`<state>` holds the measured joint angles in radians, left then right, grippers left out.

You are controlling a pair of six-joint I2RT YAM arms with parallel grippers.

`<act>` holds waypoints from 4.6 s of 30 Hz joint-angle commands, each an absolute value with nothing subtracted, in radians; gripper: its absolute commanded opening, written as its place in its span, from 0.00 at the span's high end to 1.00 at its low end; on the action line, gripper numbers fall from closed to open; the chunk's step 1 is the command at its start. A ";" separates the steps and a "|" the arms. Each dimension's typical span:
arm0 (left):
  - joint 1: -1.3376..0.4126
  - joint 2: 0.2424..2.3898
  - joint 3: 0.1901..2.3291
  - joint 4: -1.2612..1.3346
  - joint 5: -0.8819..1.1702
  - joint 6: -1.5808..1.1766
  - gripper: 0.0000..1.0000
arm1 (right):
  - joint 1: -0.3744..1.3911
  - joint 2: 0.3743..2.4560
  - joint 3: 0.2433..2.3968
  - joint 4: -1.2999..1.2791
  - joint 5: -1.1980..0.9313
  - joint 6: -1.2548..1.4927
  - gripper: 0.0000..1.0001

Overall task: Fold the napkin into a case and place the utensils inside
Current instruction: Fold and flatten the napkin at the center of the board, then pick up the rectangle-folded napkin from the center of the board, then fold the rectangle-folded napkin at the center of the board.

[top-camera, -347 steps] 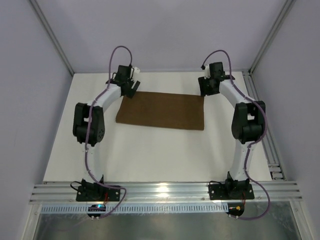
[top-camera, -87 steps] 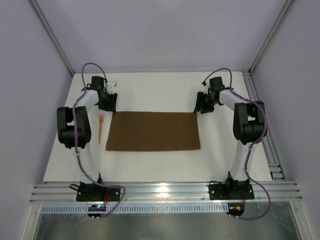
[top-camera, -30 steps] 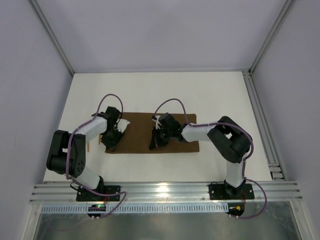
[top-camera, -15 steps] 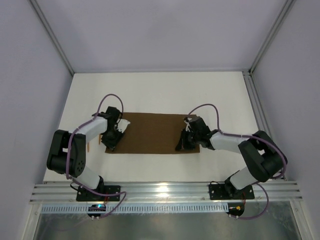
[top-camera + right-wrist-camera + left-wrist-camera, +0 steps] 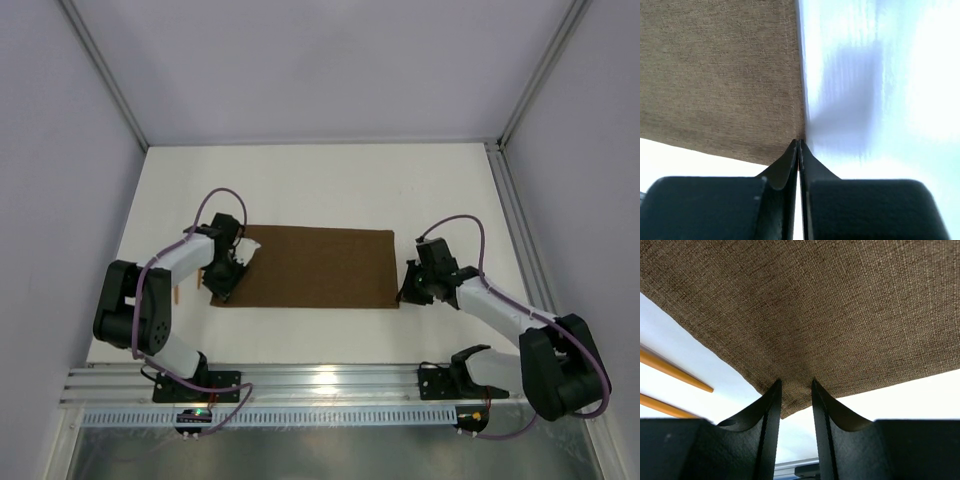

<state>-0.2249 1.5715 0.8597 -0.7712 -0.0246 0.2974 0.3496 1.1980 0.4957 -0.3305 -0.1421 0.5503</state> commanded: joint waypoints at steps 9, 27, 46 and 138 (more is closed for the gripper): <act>-0.216 1.338 0.940 -0.807 0.097 0.318 0.52 | 0.336 0.925 0.678 -0.500 0.057 0.466 0.45; -0.167 1.417 0.856 -0.733 -0.011 0.276 0.50 | 0.330 1.157 0.365 -0.209 -0.172 0.718 0.44; -0.166 1.445 0.867 -0.710 -0.051 0.295 0.50 | 0.324 1.146 0.431 -0.212 -0.149 0.697 0.97; 0.035 1.542 1.181 -0.744 0.240 0.212 0.59 | 1.076 1.809 1.587 -0.330 -0.150 0.142 0.34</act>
<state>0.0769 1.6958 1.1793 -0.6865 0.1661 0.1677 1.1004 2.0335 1.6573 -0.3477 -0.1921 0.1135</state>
